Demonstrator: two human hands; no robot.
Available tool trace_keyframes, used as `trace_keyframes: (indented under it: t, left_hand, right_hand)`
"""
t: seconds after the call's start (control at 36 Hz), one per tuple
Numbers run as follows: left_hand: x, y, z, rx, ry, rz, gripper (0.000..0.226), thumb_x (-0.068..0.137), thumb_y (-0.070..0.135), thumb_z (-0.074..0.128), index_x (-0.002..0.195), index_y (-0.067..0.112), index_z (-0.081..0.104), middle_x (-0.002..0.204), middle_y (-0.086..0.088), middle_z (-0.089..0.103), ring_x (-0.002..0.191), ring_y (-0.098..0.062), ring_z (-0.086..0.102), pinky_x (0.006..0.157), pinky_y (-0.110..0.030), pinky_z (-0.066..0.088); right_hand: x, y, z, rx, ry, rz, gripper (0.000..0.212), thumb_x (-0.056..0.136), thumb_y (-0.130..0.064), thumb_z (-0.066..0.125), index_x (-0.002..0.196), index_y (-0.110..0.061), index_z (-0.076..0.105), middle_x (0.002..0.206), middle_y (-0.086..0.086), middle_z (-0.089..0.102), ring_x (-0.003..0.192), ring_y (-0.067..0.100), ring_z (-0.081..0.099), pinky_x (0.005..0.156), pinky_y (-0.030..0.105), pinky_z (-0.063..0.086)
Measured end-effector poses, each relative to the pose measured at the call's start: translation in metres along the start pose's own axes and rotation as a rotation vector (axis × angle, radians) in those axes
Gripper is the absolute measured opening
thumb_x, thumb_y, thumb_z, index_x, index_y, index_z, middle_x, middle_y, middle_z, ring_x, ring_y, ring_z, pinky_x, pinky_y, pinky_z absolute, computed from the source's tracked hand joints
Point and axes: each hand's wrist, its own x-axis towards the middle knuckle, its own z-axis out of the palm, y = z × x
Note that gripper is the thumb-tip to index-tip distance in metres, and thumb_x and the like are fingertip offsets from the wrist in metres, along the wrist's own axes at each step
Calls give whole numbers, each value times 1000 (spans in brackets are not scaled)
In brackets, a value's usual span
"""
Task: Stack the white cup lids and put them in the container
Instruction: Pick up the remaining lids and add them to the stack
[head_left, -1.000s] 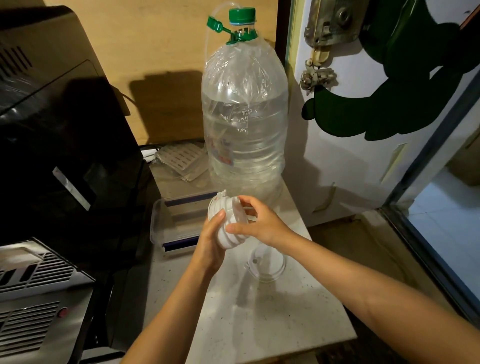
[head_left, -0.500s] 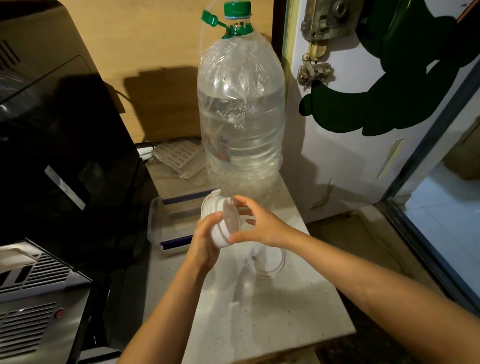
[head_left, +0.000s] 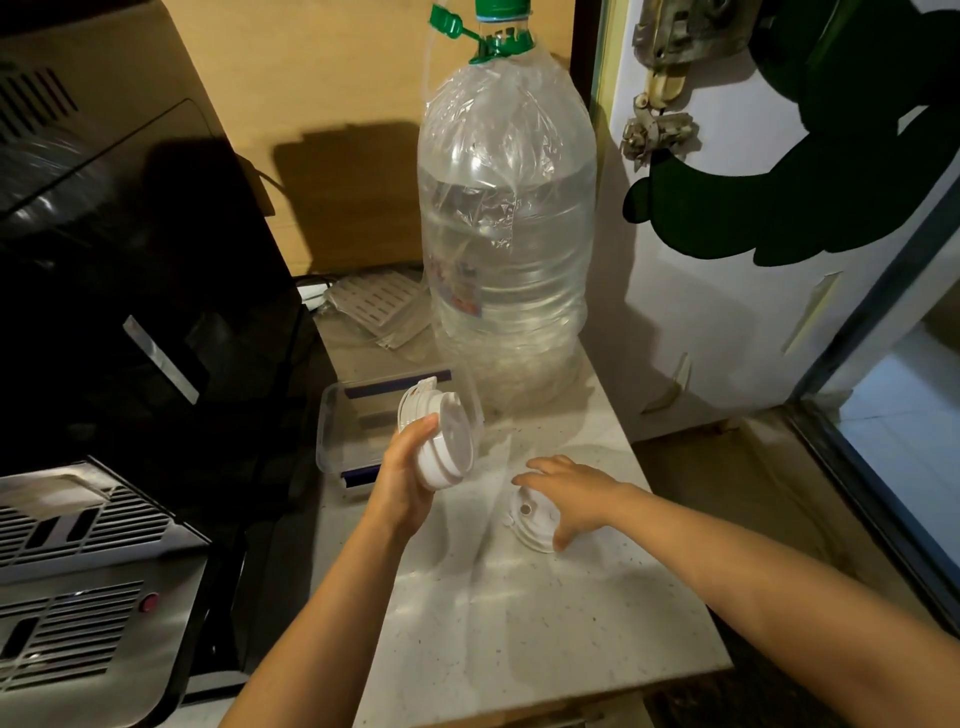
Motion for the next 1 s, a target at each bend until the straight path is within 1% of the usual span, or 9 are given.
trace_keyframes:
  t: [0.11, 0.25, 0.33, 0.5, 0.64, 0.75, 0.86, 0.94, 1.0]
  left_hand:
    - [-1, 1, -1, 19, 5, -2, 89, 45, 42, 63, 126, 15, 41, 91, -5, 54, 80, -20, 54, 56, -29, 45]
    - [-4, 2, -1, 32, 4, 6, 66, 62, 34, 53, 125, 18, 40, 93, -4, 52, 81, -18, 52, 59, -30, 45]
    - [-4, 2, -2, 48, -10, 11, 80, 52, 39, 62, 125, 18, 41, 93, -5, 53, 81, -19, 54, 57, -29, 46]
    - [0, 4, -2, 32, -4, 25, 60, 64, 34, 51, 121, 15, 45, 86, -4, 57, 75, -19, 56, 46, -24, 49]
    - [0, 7, 0, 49, -24, 39, 42, 63, 35, 51, 103, 20, 56, 79, 0, 61, 66, -13, 61, 50, -25, 49]
    - [1, 8, 0, 56, -60, 47, 44, 64, 36, 50, 106, 23, 52, 84, -2, 60, 74, -17, 59, 54, -28, 50]
    - [2, 9, 1, 64, -130, 87, 41, 64, 35, 53, 101, 19, 56, 66, 5, 72, 61, -9, 66, 48, -23, 52]
    - [3, 11, 4, 93, -179, 129, 61, 50, 47, 70, 103, 18, 59, 73, 4, 74, 66, -11, 68, 51, -23, 52]
    - [5, 12, 5, 69, -189, 136, 86, 38, 57, 77, 110, 15, 58, 80, 1, 75, 71, -13, 69, 54, -24, 53]
  right_hand:
    - [3, 2, 6, -49, -2, -22, 86, 72, -25, 75, 142, -24, 25, 149, 3, 28, 135, 26, 26, 105, 39, 37]
    - [2, 4, 9, 0, 18, -18, 84, 73, -26, 74, 142, -24, 26, 146, 2, 31, 133, 25, 26, 102, 38, 38]
    - [1, 6, 7, 57, 38, 4, 83, 74, -27, 73, 142, -24, 26, 145, 1, 32, 133, 24, 26, 103, 38, 39]
    - [-4, 8, -18, 346, 173, 43, 85, 73, -31, 74, 143, -23, 26, 146, 3, 31, 134, 26, 27, 107, 37, 31]
    - [-8, 3, -50, 725, 282, 34, 85, 72, -31, 77, 142, -22, 29, 148, 2, 34, 135, 23, 35, 109, 37, 34]
    - [-15, -10, -71, 984, 324, 12, 71, 76, -31, 72, 137, -25, 36, 134, 0, 46, 122, 18, 47, 97, 33, 45]
    - [-18, -27, -80, 1125, 326, -11, 66, 80, -32, 68, 137, -21, 37, 122, -2, 50, 110, 15, 54, 81, 26, 50]
    - [-17, -40, -80, 1179, 306, -30, 60, 82, -31, 66, 134, -21, 40, 110, -8, 54, 99, 11, 59, 80, 27, 53]
    - [-15, -47, -81, 1210, 309, -38, 61, 81, -32, 67, 135, -19, 40, 119, 0, 55, 104, 15, 60, 85, 32, 55]
